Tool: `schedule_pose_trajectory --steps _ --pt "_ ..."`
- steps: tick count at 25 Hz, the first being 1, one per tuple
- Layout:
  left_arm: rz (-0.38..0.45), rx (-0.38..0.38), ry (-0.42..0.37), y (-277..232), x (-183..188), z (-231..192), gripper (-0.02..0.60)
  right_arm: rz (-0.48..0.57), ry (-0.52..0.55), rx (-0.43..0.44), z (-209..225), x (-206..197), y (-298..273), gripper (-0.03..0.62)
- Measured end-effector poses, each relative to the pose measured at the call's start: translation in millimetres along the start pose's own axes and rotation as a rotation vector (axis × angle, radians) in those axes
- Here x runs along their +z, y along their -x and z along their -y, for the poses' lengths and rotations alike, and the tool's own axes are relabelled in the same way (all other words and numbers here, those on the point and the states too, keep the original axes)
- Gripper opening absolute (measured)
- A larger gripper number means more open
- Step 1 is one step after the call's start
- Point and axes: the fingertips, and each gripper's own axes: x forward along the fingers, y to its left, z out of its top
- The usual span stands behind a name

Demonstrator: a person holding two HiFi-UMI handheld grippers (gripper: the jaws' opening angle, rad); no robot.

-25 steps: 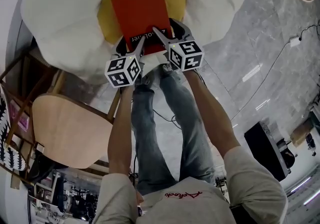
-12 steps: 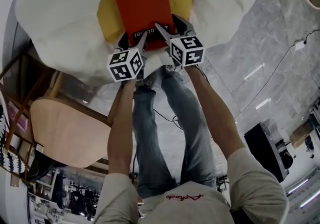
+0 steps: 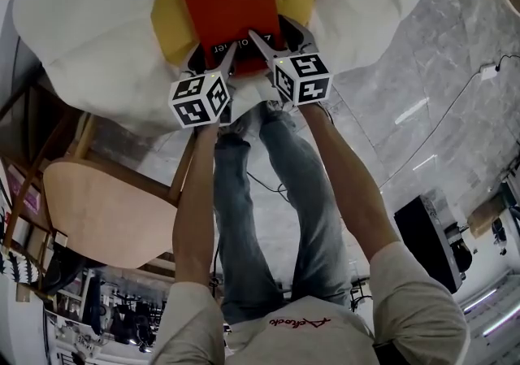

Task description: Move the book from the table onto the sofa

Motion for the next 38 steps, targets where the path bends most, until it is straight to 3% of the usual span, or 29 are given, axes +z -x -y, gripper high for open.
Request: schedule_pose_trajectory --steps 11,21,24,29,33,38 --pt "0.061 0.036 0.011 27 6 0 0.296 0.037 0.002 -0.003 -4 13 21 0.285" --pt "0.132 0.012 -0.026 91 53 43 0.291 0.075 0.091 -0.012 -43 59 77 0.276" --pt "0.162 0.007 -0.05 116 72 55 0.224 0.107 0.109 -0.041 -55 79 97 0.127" --pt "0.196 -0.009 -0.077 155 99 72 0.106 0.134 0.138 -0.035 -82 108 129 0.032" --pt "0.203 -0.023 -0.102 184 114 91 0.009 0.145 0.152 0.002 -108 130 157 0.011" --pt "0.216 -0.048 -0.142 220 133 118 0.009 0.185 0.163 -0.005 -130 163 196 0.009"
